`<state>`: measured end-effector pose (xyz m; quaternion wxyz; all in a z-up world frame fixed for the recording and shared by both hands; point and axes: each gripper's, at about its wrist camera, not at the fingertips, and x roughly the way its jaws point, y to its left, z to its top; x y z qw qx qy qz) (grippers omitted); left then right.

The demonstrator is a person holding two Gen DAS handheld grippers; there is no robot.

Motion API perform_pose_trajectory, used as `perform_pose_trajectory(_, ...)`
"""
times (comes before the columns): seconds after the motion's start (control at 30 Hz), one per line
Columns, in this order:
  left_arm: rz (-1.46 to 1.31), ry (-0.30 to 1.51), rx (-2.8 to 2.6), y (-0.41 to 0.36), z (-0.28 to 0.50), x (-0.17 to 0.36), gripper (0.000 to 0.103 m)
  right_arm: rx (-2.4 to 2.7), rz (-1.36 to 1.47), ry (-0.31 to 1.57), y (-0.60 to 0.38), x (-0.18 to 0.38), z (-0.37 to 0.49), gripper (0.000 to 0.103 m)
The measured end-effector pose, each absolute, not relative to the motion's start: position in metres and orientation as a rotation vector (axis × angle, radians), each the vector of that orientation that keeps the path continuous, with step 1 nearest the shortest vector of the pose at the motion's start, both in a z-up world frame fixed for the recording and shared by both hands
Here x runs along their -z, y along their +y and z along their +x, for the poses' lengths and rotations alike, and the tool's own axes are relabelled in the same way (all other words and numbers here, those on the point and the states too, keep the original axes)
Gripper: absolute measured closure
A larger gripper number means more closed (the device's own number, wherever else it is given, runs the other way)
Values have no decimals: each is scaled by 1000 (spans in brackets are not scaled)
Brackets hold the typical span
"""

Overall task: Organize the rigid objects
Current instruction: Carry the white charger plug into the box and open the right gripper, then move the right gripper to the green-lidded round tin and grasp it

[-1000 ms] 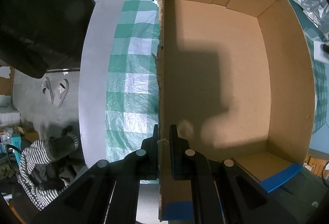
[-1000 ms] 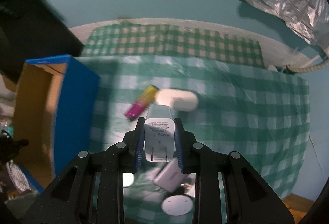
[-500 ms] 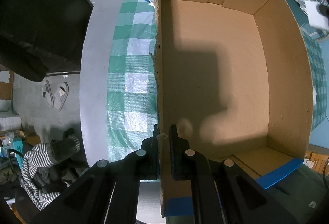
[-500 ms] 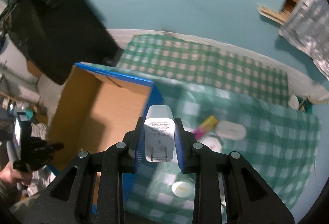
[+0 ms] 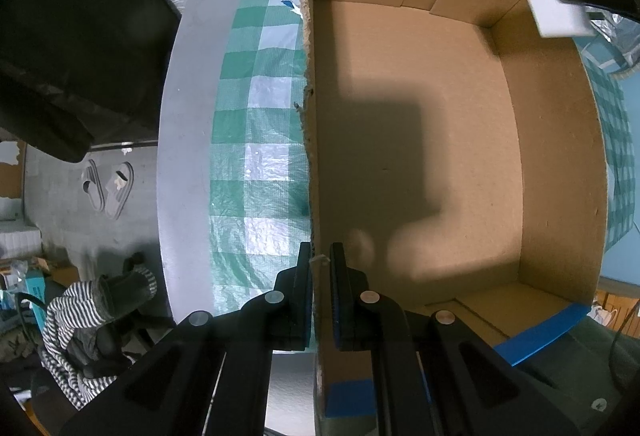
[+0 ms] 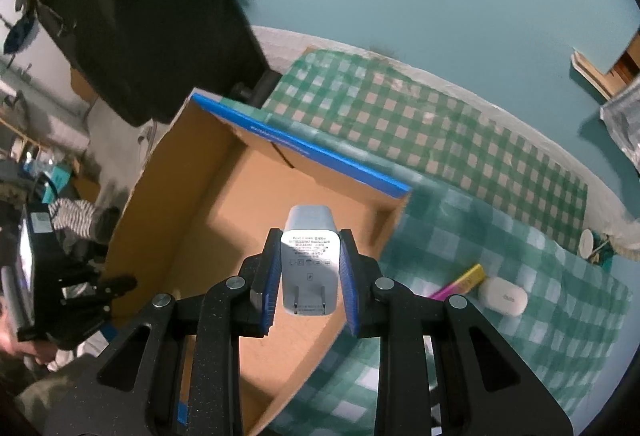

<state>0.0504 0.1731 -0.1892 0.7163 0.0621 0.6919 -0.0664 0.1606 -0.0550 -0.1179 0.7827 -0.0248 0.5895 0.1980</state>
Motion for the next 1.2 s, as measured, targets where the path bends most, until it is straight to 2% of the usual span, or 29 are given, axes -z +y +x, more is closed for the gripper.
perform_pose_trajectory(0.63,133,1540,164,172,51,187,95,-384,-52,1383,-50,164,172,77)
perform_pose_trajectory(0.9,133,1541,168,172,51,188,95,-346,4,1387,-63,162,176,77)
perform_pose_trajectory(0.93,134,1541,169,173,52,187,95,-343,10,1379,-65,159,175,76)
perform_pose_trajectory(1.0,144,1541,174,172,51,187,95,-331,16,1359,-69,152,173,65)
perform_pose_trajectory(1.13,149,1544,175,172,50,188,95,-316,48,1335,-78,138,164,53)
perform_pose_trajectory(1.2,146,1545,174,174,50,188,95,-299,63,1322,-84,130,158,52)
